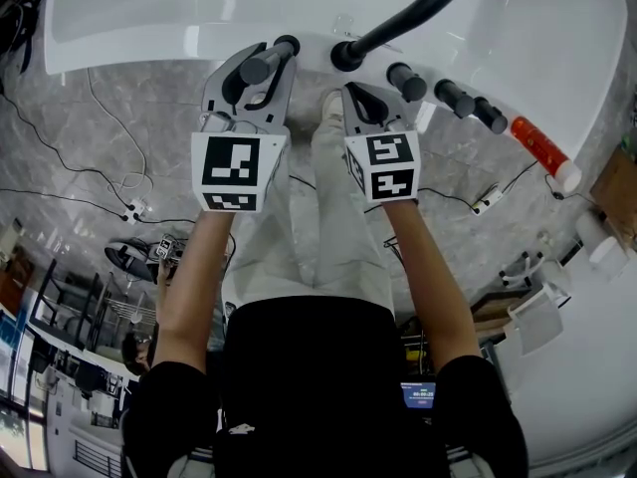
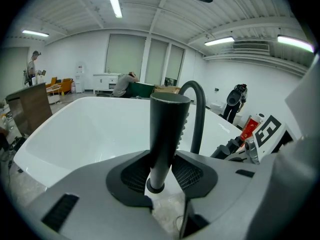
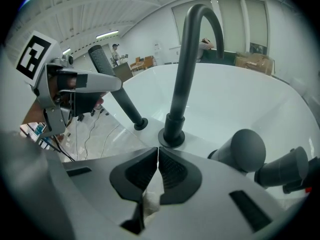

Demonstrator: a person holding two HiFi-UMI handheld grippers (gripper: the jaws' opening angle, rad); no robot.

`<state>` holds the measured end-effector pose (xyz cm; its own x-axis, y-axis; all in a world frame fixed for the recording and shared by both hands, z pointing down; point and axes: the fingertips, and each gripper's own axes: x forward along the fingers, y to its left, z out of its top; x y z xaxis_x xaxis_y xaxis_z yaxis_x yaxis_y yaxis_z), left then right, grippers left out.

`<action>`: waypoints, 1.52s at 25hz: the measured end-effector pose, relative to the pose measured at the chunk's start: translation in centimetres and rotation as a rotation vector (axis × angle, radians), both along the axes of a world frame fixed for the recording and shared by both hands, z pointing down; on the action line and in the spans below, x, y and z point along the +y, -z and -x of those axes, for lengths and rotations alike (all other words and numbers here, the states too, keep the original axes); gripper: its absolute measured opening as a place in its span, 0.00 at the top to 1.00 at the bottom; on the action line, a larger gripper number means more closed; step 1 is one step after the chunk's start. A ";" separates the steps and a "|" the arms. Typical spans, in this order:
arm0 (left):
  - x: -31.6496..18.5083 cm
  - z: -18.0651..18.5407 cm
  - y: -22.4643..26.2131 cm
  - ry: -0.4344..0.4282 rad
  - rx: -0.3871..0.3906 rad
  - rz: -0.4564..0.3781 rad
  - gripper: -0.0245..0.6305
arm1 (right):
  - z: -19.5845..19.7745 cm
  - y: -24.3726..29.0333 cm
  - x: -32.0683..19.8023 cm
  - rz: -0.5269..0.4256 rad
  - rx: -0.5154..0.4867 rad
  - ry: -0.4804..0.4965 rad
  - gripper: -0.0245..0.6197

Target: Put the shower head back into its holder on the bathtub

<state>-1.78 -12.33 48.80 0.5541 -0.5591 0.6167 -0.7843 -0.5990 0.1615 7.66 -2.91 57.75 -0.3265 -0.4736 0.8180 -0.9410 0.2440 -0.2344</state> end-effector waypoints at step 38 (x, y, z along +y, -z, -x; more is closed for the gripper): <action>2.9 0.3 4.1 -0.111 -0.066 -0.010 0.65 | 0.4 6.5 -0.9 -0.033 -0.027 0.011 0.92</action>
